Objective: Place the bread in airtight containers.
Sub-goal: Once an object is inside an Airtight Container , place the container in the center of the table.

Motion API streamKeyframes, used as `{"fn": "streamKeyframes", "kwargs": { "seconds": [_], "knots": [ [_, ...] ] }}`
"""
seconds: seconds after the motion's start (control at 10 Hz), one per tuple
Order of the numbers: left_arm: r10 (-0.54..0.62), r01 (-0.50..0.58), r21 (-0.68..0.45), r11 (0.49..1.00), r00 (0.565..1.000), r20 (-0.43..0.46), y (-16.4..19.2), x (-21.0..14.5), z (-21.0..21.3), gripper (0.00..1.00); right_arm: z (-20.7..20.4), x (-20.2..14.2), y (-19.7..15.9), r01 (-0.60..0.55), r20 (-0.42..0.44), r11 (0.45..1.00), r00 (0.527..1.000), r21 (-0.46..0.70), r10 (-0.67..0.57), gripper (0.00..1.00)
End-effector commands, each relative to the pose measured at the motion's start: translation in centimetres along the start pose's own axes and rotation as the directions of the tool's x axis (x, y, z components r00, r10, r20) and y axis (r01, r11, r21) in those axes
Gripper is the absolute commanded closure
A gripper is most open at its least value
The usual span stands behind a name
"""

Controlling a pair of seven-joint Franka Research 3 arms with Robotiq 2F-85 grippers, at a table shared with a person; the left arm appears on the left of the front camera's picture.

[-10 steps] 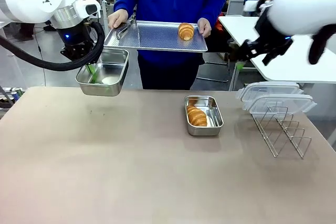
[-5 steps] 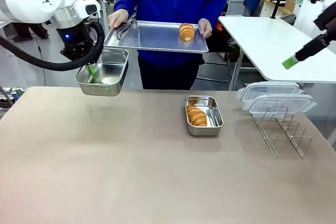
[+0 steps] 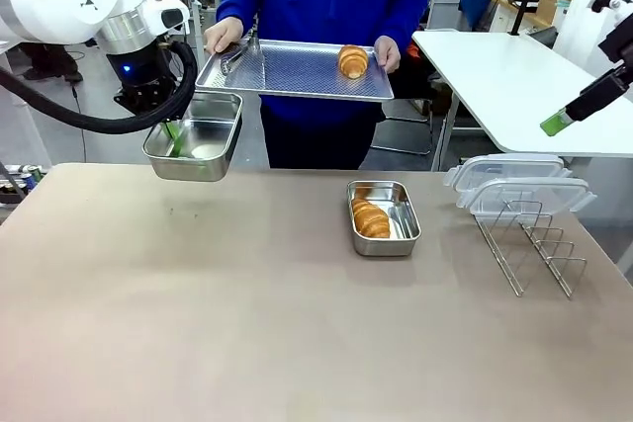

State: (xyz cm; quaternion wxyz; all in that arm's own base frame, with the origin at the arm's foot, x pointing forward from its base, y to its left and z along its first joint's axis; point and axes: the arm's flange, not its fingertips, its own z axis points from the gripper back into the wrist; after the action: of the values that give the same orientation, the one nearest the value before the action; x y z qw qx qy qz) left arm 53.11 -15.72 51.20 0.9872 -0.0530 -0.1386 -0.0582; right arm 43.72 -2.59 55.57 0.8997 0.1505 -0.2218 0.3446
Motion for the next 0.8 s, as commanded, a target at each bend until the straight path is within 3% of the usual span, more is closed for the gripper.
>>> {"fn": "streamKeyframes", "kwargs": {
  "seconds": [0.0, 0.7],
  "knots": [
    [-0.004, 0.004, 0.001, 1.0, 1.0, 0.01, 0.21, 0.05, 0.49, 1.0, -0.07, 0.07, -0.14, 0.006, 0.027, 1.0, 1.0, 0.004, -0.006, 0.0],
    [-0.004, 0.004, 0.001, 1.0, 1.0, 0.01, 0.21, 0.05, 0.49, 1.0, -0.07, 0.07, -0.14, 0.006, 0.027, 1.0, 1.0, 0.004, -0.006, 0.0]
  ]
}}
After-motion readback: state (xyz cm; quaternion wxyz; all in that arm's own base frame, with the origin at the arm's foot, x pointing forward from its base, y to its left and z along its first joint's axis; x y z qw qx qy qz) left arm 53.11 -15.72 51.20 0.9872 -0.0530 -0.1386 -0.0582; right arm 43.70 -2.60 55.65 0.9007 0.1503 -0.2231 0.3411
